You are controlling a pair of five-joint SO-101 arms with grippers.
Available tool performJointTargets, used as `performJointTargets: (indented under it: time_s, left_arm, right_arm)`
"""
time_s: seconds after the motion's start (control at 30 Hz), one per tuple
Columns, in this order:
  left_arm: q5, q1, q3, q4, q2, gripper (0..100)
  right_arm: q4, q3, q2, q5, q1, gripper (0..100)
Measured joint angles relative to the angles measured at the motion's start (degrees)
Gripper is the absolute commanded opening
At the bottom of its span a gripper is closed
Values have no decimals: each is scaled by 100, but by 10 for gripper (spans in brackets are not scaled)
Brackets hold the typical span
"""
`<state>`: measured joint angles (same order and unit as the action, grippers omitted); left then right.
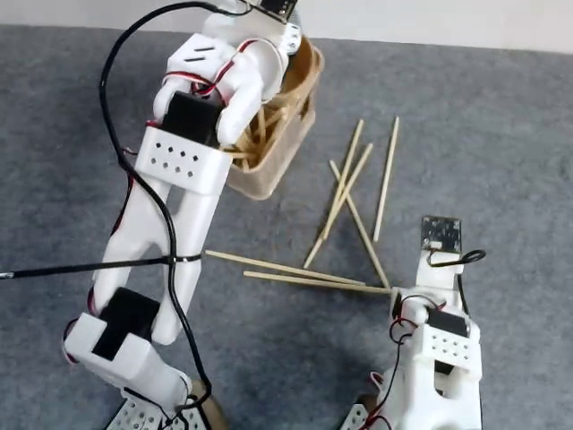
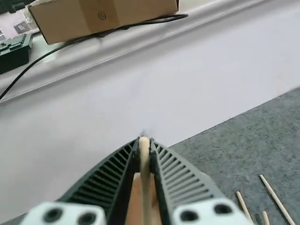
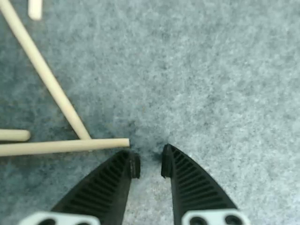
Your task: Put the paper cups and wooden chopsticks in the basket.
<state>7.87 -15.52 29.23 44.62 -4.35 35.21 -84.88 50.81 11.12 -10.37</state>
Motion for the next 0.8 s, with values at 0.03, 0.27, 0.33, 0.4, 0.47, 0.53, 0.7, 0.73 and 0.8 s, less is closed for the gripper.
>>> performJointTargets:
  time_s: [0.03, 0.27, 0.33, 0.4, 0.47, 0.53, 0.7, 0.73, 0.8]
  left_arm:
    - [0, -35, 88, 35, -9, 6]
    - [-123, -185, 818, 633, -88, 6]
    - [-132, -211, 835, 633, -88, 6]
    - [-132, -220, 844, 633, -158, 6]
    - [-132, -220, 905, 545, -387, 6]
    - [-123, -220, 1073, 413, -651, 6]
    - [-62, -369, 1820, 290, -1547, 6]
    - [26, -396, 2048, 255, -1793, 6]
    - [149, -431, 2567, 229, -2303, 6]
  right_arm:
    - [0, 0, 0, 0, 0, 101]
    - [0, 0, 0, 0, 0, 101]
    - [0, 0, 0, 0, 0, 101]
    - [0, 0, 0, 0, 0, 101]
    - [0, 0, 0, 0, 0, 101]
    - [0, 0, 0, 0, 0, 101]
    - [0, 0, 0, 0, 0, 101]
    - [0, 0, 0, 0, 0, 101]
    - [0, 0, 0, 0, 0, 101]
